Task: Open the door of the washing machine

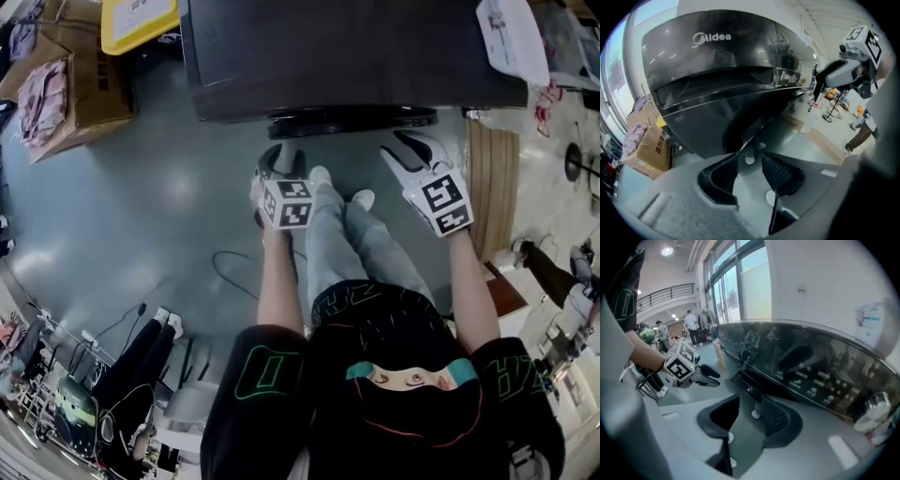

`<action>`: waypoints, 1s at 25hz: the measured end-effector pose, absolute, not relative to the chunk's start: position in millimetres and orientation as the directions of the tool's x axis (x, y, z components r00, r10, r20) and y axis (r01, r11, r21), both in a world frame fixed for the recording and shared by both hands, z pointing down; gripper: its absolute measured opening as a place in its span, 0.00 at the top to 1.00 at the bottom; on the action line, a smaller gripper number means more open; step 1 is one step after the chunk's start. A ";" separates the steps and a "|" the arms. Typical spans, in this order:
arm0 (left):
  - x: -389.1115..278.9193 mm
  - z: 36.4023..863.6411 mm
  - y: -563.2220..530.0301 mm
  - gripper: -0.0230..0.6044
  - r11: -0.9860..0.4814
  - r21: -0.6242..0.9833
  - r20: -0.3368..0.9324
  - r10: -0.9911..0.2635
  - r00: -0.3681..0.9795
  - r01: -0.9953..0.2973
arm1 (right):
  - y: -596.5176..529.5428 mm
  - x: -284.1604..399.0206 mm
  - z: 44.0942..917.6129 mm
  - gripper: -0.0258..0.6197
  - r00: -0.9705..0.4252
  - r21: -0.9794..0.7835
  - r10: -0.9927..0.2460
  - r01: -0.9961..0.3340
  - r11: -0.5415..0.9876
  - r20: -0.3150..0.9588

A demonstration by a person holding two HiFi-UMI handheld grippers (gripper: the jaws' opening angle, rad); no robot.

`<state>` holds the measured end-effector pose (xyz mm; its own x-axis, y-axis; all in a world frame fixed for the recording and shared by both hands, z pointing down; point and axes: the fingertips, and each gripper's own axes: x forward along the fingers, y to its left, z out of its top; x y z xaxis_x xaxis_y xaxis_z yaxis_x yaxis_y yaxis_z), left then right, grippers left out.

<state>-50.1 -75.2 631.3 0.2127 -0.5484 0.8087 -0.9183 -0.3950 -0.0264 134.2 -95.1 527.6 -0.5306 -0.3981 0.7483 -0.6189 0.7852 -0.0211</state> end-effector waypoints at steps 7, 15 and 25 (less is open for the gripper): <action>-57.4 665.8 -94.1 0.65 -0.500 -0.052 0.850 -0.476 0.224 -0.864 | -107.2 98.9 552.7 0.67 -0.398 0.168 -0.332 -0.392 0.904 0.855; -52.4 680.8 -101.3 0.70 -0.556 -0.106 0.830 -0.506 0.234 -0.824 | -113.3 94.0 578.9 0.67 -0.216 0.322 -0.373 -0.239 0.916 0.902; -56.2 682.3 -92.3 0.72 -0.529 -0.075 0.830 -0.503 0.241 -0.846 | -110.9 91.0 582.6 0.74 -0.169 0.273 -0.297 -0.155 0.949 0.940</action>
